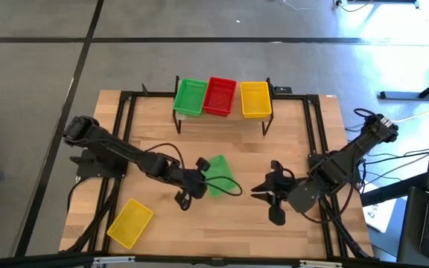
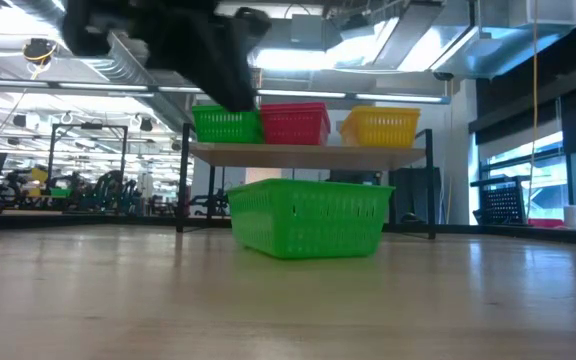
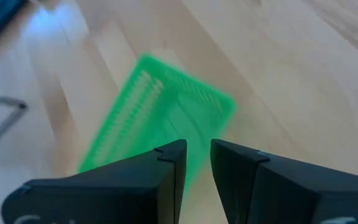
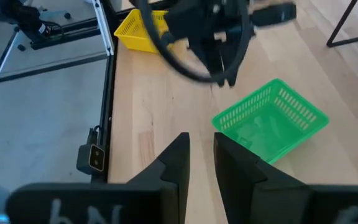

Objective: Stack baskets on shelf by color
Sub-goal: Stack the green bin on top of the green bins on the shelf

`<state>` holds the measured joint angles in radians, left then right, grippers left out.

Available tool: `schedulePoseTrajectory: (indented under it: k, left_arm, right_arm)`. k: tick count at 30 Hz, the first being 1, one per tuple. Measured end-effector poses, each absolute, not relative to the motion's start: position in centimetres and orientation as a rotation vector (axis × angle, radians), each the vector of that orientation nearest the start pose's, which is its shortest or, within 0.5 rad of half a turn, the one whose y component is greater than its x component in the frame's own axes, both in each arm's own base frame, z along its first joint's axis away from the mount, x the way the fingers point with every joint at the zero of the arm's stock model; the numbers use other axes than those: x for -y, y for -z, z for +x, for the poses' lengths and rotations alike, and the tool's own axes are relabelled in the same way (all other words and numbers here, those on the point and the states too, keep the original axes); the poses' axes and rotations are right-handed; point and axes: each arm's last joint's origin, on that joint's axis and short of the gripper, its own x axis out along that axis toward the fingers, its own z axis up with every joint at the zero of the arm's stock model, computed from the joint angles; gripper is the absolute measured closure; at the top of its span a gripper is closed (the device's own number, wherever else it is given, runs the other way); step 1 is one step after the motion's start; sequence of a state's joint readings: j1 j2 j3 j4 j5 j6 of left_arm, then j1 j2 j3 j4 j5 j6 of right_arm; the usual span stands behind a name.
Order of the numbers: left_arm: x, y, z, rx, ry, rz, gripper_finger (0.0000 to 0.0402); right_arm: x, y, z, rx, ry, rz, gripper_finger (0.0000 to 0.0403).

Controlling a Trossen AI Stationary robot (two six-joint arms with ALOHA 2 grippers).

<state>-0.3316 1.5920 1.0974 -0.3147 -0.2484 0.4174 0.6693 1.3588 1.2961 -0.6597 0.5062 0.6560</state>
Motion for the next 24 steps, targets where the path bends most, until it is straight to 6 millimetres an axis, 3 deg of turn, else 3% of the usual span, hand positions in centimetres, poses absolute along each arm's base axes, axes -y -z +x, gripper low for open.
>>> schedulePoseTrajectory:
  k: [7, 12, 24]
  left_arm:
    - [10.5, -20.8, 32.9, -0.828, 0.304, 0.809, 0.0336]
    - [10.3, -19.4, 33.5, -0.866, 0.315, 0.847, 0.0337]
    - [9.3, -18.7, 33.9, -0.891, 0.357, 0.957, 0.0337]
  right_arm:
    - [-15.7, -35.7, 22.1, -0.585, 0.008, 0.22, 0.0334]
    - [-15.3, -36.4, 21.5, -0.559, -0.013, 0.204, 0.0334]
    - [-15.1, -36.8, 21.4, -0.542, -0.001, 0.24, 0.0334]
